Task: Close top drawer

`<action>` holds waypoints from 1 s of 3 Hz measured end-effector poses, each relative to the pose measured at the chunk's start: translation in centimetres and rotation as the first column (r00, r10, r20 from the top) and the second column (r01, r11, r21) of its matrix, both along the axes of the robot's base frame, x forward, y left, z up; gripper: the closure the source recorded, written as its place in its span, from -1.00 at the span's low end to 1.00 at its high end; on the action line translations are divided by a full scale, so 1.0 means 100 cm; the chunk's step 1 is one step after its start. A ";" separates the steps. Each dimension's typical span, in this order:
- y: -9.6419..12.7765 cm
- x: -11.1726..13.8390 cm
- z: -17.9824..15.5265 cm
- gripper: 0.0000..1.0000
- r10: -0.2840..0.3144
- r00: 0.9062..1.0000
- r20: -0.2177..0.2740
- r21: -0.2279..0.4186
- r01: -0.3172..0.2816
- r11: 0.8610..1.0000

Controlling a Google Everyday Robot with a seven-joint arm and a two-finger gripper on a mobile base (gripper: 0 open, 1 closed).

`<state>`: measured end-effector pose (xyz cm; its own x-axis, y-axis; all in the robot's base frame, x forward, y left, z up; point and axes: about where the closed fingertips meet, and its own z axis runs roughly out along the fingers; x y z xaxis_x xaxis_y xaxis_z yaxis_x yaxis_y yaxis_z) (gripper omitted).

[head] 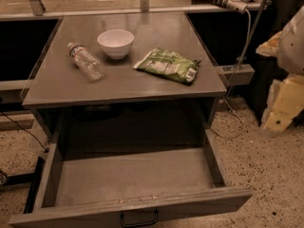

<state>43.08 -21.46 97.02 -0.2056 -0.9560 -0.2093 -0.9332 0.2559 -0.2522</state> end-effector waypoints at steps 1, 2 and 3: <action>0.006 -0.027 -0.027 -1.00 0.051 0.999 0.010 0.035 -0.051 0.998; 0.004 -0.051 -0.069 -0.68 0.070 0.998 -0.004 0.095 -0.070 0.993; 0.008 -0.072 -0.116 -0.21 0.095 0.995 -0.029 0.159 -0.089 0.983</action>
Offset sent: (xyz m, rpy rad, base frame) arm -0.0824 -0.0025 -0.1261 0.1807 0.0329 0.0835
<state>35.89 -20.68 85.44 -0.1287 -0.9270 -0.3524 -0.9625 0.2024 -0.1808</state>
